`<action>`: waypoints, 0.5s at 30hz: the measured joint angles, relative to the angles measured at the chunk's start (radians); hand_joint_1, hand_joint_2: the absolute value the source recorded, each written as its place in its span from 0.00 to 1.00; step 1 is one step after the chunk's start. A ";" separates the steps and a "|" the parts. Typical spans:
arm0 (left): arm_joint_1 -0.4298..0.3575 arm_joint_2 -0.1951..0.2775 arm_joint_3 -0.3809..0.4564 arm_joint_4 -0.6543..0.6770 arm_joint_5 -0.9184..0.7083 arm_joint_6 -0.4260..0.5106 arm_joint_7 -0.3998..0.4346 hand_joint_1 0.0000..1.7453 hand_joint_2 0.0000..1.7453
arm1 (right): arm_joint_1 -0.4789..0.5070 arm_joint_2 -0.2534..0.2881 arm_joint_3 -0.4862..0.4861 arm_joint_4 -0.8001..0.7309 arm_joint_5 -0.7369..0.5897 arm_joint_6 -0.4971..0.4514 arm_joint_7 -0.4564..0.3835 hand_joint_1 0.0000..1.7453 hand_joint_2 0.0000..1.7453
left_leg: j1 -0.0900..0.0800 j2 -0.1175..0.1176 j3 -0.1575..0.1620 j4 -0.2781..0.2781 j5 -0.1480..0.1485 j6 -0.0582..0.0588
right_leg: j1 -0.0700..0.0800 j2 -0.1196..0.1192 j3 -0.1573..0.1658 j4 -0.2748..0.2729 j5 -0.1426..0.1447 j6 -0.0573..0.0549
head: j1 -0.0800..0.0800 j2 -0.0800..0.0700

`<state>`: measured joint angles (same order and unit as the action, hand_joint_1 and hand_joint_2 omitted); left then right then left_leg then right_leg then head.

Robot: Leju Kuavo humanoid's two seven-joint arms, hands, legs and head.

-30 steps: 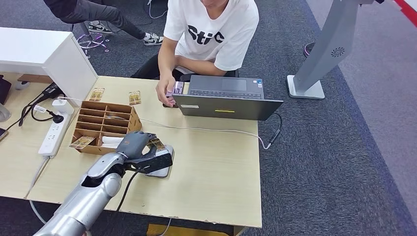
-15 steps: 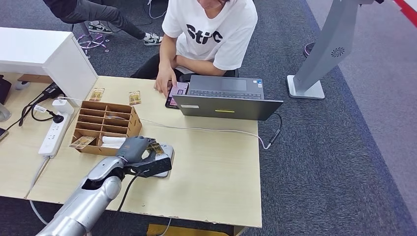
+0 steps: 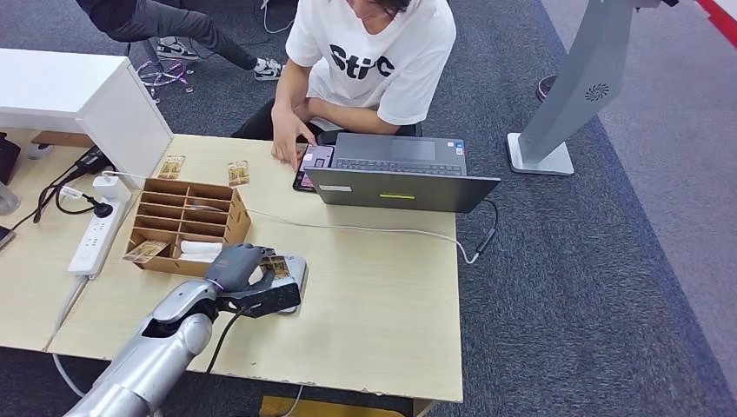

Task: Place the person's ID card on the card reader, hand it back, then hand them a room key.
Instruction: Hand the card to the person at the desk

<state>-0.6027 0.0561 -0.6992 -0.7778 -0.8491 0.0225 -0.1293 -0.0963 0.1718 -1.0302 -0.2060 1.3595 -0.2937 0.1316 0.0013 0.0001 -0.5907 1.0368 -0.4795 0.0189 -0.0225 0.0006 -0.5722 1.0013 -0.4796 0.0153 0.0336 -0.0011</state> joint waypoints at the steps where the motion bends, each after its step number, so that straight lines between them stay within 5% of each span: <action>1: 0.000 0.002 0.000 0.000 0.000 0.000 0.000 1.00 1.00 | 0.000 0.000 0.000 0.000 0.000 0.000 0.000 0.00 1.00 | 0.000 0.000 0.000 0.000 0.000 0.000 | 0.000 0.000 0.000 0.000 0.000 0.000 | 0.000 0.000; 15: -0.019 0.049 0.066 -0.094 0.050 0.027 -0.006 1.00 1.00 | 0.003 0.001 0.001 0.000 -0.002 -0.003 -0.001 0.00 1.00 | 0.000 0.000 0.000 0.000 0.000 0.000 | 0.000 0.000 0.000 0.000 0.001 0.000 | 0.000 0.000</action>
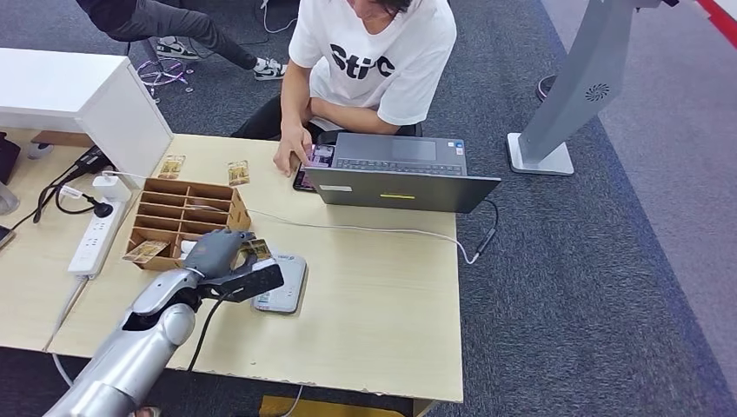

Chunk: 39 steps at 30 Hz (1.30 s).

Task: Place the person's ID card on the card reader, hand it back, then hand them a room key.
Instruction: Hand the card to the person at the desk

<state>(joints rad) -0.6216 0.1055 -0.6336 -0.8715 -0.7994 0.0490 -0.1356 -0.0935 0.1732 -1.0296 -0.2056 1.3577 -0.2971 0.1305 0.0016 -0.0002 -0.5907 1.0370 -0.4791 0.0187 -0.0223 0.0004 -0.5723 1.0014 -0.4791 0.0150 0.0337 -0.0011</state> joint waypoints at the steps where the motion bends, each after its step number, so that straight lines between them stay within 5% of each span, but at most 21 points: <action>1: -0.011 0.007 0.013 -0.021 0.007 -0.001 0.003 1.00 1.00 | 0.000 0.000 0.000 0.000 -0.001 0.000 -0.001 0.00 1.00 | 0.000 0.000 0.000 0.000 0.000 0.000 | 0.000 0.000 0.000 0.000 0.000 0.000 | 0.000 0.000; 11: -0.101 0.091 0.152 -0.221 0.041 -0.006 0.026 1.00 1.00 | 0.003 0.000 0.000 0.000 -0.008 -0.007 -0.010 0.00 1.00 | 0.000 0.001 0.000 0.000 0.000 0.000 | 0.000 0.001 0.000 0.000 0.000 0.000 | 0.000 0.000; 20: -0.175 0.154 0.211 -0.298 -0.100 0.045 0.081 1.00 1.00 | 0.003 0.000 0.000 0.000 -0.007 -0.008 -0.014 0.00 1.00 | 0.000 0.001 0.000 0.000 0.000 0.000 | 0.000 0.001 0.000 0.000 0.000 0.000 | 0.000 0.000; 39: -0.189 0.176 0.217 -0.298 -0.113 0.047 0.081 1.00 1.00 | 0.003 0.000 0.000 0.000 -0.007 -0.008 -0.015 0.00 1.00 | 0.000 0.001 0.000 0.000 0.000 0.000 | 0.000 0.001 0.000 0.000 0.000 0.000 | 0.000 0.000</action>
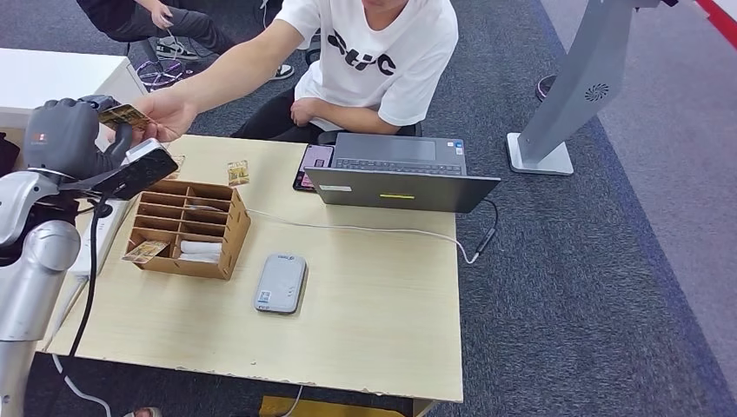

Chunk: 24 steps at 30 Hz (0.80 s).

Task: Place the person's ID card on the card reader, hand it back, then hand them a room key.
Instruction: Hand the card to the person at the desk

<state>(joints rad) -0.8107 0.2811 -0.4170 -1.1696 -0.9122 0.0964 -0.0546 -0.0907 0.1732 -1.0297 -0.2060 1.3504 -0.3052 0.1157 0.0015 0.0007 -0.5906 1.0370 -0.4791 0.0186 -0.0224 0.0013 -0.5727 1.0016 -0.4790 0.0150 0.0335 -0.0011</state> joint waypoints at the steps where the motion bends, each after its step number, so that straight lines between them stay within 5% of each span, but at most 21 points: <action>1: 0.000 0.000 0.001 0.000 0.000 0.000 0.000 1.00 1.00 | 0.000 0.000 0.000 0.000 0.000 0.000 0.000 0.00 1.00 | 0.000 0.000 0.000 0.000 0.000 0.000 | 0.000 0.000 0.000 0.000 0.000 0.000 | 0.000 0.000; 9: 0.000 0.000 0.003 0.000 0.000 0.000 0.000 1.00 1.00 | 0.000 0.000 0.000 0.000 0.000 0.000 0.000 0.00 1.00 | 0.000 0.003 0.000 0.000 0.000 0.000 | 0.000 0.003 -0.001 0.000 0.000 0.000 | 0.000 0.000; 13: -0.001 0.000 0.003 0.000 -0.006 -0.003 0.001 0.00 1.00 | 0.000 0.000 0.000 0.000 0.000 -0.001 0.000 0.00 1.00 | 0.000 0.005 0.000 0.000 -0.001 -0.001 | 0.000 0.005 -0.002 0.000 0.000 0.000 | 0.000 0.000; 24: -0.031 -0.124 0.001 0.162 -0.134 0.047 -0.002 0.00 1.00 | -0.005 -0.003 0.000 -0.001 -0.007 -0.005 0.006 0.00 1.00 | 0.000 0.004 -0.001 0.001 -0.001 -0.001 | 0.000 0.005 -0.002 0.000 0.001 0.001 | 0.001 0.000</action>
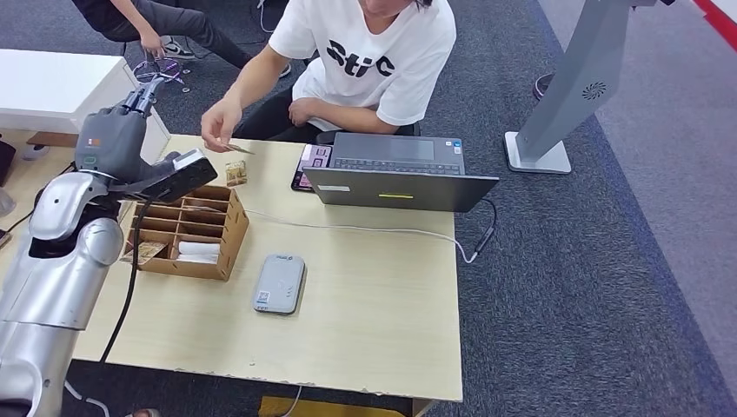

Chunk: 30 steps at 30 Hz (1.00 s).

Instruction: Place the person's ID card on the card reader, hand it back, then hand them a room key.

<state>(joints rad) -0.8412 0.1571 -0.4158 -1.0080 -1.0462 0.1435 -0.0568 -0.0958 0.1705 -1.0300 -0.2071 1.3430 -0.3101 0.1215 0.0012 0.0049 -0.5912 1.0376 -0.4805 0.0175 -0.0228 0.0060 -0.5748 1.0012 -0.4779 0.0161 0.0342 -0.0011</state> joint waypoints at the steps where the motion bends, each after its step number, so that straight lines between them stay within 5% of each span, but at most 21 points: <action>1: 0.000 -0.005 0.000 0.004 0.002 0.000 -0.001 0.00 1.00 | 0.000 0.000 0.000 0.000 0.000 0.000 -0.001 0.00 1.00 | 0.000 0.000 0.000 0.000 0.000 0.000 | 0.000 0.000 0.000 0.000 0.000 0.000 | 0.000 0.000; 16: 0.059 -0.022 0.000 -0.041 0.051 -0.025 -0.043 0.00 1.00 | 0.001 0.000 -0.004 0.000 -0.022 -0.002 -0.002 0.00 1.00 | 0.000 0.000 0.000 0.000 0.000 0.000 | 0.000 0.000 0.000 0.000 0.000 0.000 | 0.000 0.000; 21: 0.187 0.003 -0.002 -0.186 0.142 -0.083 -0.077 0.00 1.00 | 0.002 0.000 -0.020 0.000 -0.055 -0.014 0.001 0.00 1.00 | 0.000 0.000 0.000 0.000 -0.001 0.000 | 0.000 0.000 0.000 0.000 0.000 0.000 | 0.000 0.000; 30: 0.511 0.145 -0.014 -0.488 0.247 -0.105 -0.103 0.00 1.00 | 0.010 0.000 -0.066 0.000 -0.096 -0.025 -0.002 0.00 1.00 | 0.000 0.001 0.000 -0.001 -0.002 0.000 | 0.001 0.001 -0.001 0.000 -0.003 -0.001 | -0.001 0.000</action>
<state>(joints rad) -0.3300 0.3023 -0.4303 -1.4964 -0.7990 0.0384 -0.1602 -0.0856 0.1705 -1.0959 -0.2071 1.2471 -0.3352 0.1194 0.0015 0.0055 -0.5915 1.0367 -0.4821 0.0171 -0.0220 0.0067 -0.5755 1.0013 -0.4806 0.0146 0.0336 -0.0011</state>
